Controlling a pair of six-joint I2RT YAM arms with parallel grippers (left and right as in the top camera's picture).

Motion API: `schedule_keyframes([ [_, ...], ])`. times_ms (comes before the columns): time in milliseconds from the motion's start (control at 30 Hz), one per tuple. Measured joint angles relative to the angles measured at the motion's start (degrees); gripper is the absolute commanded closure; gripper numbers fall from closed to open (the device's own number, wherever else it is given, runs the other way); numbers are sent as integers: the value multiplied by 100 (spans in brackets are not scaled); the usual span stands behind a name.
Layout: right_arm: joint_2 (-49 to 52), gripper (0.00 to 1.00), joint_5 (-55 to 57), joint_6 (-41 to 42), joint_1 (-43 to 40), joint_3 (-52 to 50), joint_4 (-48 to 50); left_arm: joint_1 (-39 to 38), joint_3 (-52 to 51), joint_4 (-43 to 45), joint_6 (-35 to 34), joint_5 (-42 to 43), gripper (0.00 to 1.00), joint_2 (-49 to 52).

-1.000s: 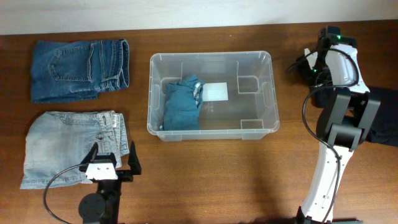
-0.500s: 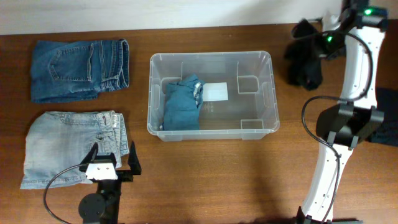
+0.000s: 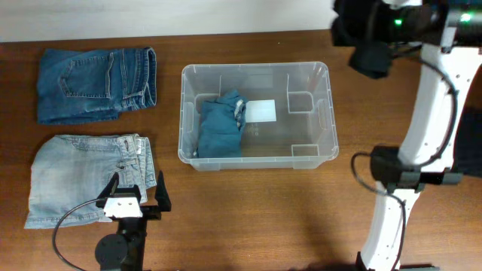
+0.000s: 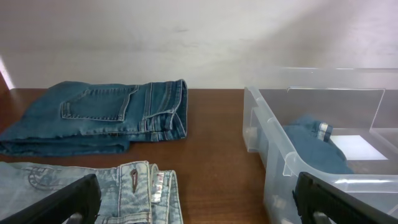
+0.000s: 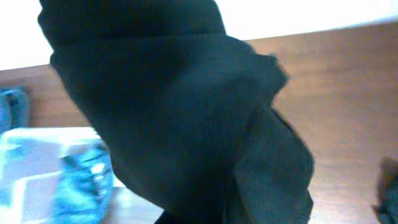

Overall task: Pack container
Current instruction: 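Carry the black garment over the container with the right gripper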

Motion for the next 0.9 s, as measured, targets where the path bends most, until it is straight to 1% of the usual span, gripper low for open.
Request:
schedule_keyframes([
  [67,-264,96,122,118,415,0,0,0,0,0,0,0,1,0],
  [167,-629,96,422,319,1290,4,0,0,0,0,0,0,1,0],
  [367,-713,96,1051,612,2511,4,0,0,0,0,0,0,1,0],
  [433,-713,96,1209,758,2796,4,0,0,0,2,0,0,1,0],
  [567,-713,96,1888,1338,3471,-13,-2,0,0,0,0,0,1,0],
  [700,-713,96,2524,2074,3886,-251,0,0,0,2,0,0,1,0],
  [800,-715,96,2699,2535,3932,-529,33,0,0,0,0,0,1,0],
  [833,-717,96,2752,2846,3932,-787,157,0,0,0,0,0,1,0],
  [900,-723,96,2699,3075,3926,-1095,382,0,0,0,0,0,1,0],
])
